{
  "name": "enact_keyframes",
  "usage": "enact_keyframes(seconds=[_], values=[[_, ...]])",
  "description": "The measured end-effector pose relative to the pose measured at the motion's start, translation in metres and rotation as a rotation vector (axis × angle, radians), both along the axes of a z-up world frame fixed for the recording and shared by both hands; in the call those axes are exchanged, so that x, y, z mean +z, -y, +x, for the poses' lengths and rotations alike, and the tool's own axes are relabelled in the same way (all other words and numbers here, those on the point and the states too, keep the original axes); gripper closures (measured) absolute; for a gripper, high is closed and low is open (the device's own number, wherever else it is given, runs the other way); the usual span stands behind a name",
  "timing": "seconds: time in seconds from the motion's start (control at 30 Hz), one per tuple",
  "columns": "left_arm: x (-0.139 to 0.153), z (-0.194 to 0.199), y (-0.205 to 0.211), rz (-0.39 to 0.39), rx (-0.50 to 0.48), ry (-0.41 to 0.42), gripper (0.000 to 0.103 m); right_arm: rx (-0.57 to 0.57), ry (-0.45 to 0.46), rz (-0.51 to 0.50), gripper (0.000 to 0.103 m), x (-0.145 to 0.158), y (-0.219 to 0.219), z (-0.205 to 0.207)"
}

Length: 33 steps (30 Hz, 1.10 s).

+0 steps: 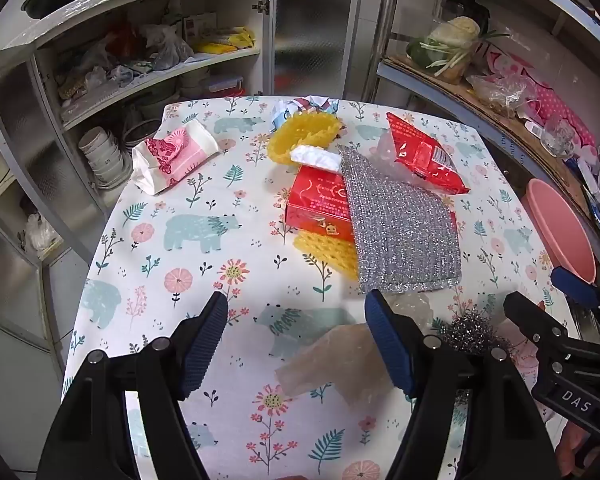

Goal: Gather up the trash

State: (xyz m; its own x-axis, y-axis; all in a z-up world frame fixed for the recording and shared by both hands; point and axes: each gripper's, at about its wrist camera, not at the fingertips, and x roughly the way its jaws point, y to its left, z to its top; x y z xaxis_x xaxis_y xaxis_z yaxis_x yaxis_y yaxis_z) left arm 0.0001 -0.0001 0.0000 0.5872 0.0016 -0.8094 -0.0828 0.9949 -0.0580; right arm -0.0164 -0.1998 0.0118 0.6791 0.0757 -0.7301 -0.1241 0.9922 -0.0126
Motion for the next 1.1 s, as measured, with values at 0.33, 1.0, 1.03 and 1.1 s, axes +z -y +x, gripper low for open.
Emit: enact_keyframes(seconds=[0.33,1.0,1.03,1.1], values=[[0.018,-0.002,0.001,0.061,0.032,0.079,0.033,-0.069,0.110,-0.113,0.020,0.014,-0.005,-0.002],[0.020,-0.009,-0.003,0.082,0.046,0.092,0.033,-0.022,0.141,-0.085,0.020,0.023,-0.023,-0.006],[0.021,-0.010,-0.002,0.083,0.046,0.094,0.033,-0.022,0.142,-0.084,0.020,0.023,-0.023,-0.006],[0.022,-0.010,-0.002,0.084,0.048,0.096,0.033,-0.019,0.144,-0.082,0.020,0.024,-0.023,-0.007]])
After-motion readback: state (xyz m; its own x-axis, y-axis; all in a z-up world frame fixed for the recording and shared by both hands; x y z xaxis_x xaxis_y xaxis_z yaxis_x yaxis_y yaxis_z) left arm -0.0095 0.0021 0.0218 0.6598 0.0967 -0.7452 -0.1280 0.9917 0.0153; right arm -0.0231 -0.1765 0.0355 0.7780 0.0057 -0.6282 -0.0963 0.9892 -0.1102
